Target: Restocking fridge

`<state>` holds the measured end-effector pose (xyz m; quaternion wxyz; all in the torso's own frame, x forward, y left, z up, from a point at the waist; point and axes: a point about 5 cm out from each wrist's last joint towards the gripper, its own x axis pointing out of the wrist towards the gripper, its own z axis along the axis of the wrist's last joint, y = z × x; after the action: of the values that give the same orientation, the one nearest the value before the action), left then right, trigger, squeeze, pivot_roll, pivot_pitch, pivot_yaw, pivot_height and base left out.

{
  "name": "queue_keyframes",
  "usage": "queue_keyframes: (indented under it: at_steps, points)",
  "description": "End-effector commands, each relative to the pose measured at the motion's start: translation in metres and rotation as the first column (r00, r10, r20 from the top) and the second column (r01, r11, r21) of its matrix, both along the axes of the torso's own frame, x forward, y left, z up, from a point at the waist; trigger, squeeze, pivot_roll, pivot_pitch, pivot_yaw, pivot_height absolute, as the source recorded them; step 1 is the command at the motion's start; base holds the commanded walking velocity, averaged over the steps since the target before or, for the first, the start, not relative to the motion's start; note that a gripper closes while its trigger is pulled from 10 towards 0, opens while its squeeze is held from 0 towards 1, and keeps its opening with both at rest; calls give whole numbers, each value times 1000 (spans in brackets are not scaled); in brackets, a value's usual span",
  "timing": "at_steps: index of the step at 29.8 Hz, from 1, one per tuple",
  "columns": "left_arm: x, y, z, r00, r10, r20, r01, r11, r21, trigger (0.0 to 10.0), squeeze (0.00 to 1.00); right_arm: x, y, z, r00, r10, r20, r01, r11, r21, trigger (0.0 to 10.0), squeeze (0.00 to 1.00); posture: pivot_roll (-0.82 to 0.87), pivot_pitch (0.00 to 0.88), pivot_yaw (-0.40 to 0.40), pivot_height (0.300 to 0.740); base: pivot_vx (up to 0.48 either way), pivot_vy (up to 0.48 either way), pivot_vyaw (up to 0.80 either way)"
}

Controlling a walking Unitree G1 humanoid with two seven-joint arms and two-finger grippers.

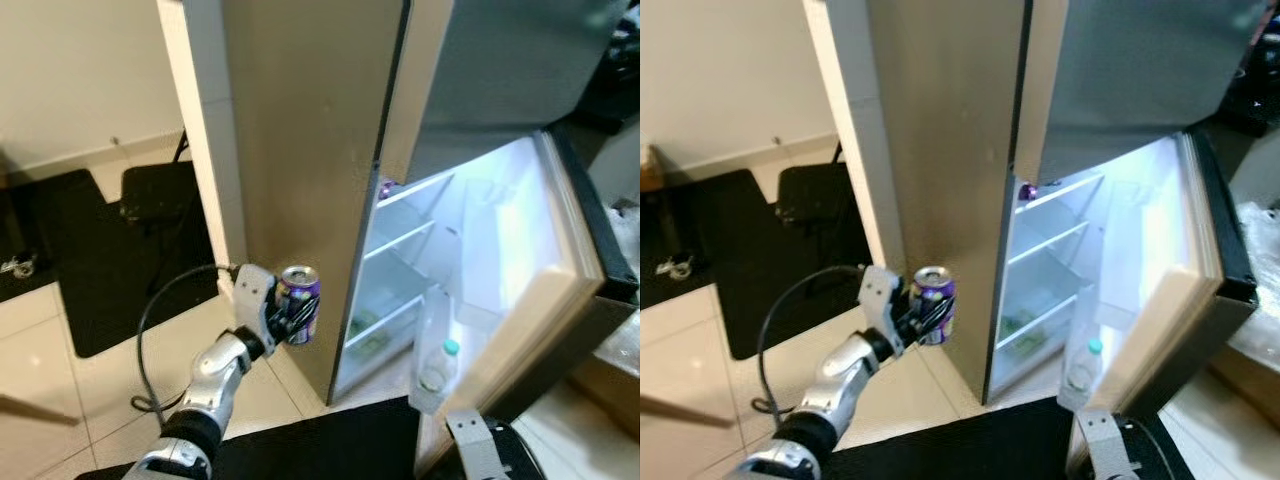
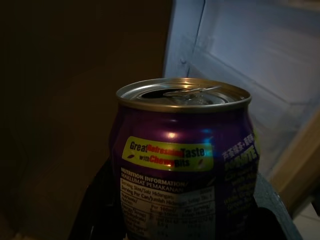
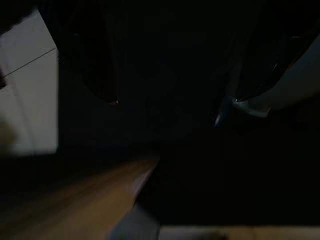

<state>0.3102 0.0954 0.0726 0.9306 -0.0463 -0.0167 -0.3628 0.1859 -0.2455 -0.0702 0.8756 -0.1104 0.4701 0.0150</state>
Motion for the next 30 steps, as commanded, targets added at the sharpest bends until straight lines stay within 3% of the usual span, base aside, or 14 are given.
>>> queue_keyframes:
  at_steps: [1,9,13,24,30]
  points:
    - [0,-2,-1,1000,-7,0,7,1000,13,10000,0,-1,6,-2,1000,9,3,-9,1000,15,10000,0,57,0,-27,740,0,0,0]
    - [2,-5,3,1000,-18,16,18,1000,8,10000,0,19,10,9,995,34,94,-39,998,50,10000,0,57,0,-28,740,0,0,0]
    - [0,-8,3,999,-36,19,36,999,4,10000,0,39,13,23,974,30,224,-54,993,105,10000,0,54,0,-29,740,0,0,0]
    - [-3,-11,4,997,-73,26,73,997,6,10000,0,75,12,53,916,20,401,-71,991,112,10000,0,51,0,-26,740,0,0,0]
    - [-3,-12,3,997,-77,25,77,997,8,10000,0,84,14,62,898,14,440,-77,989,126,10000,0,51,0,-26,740,0,0,-780]
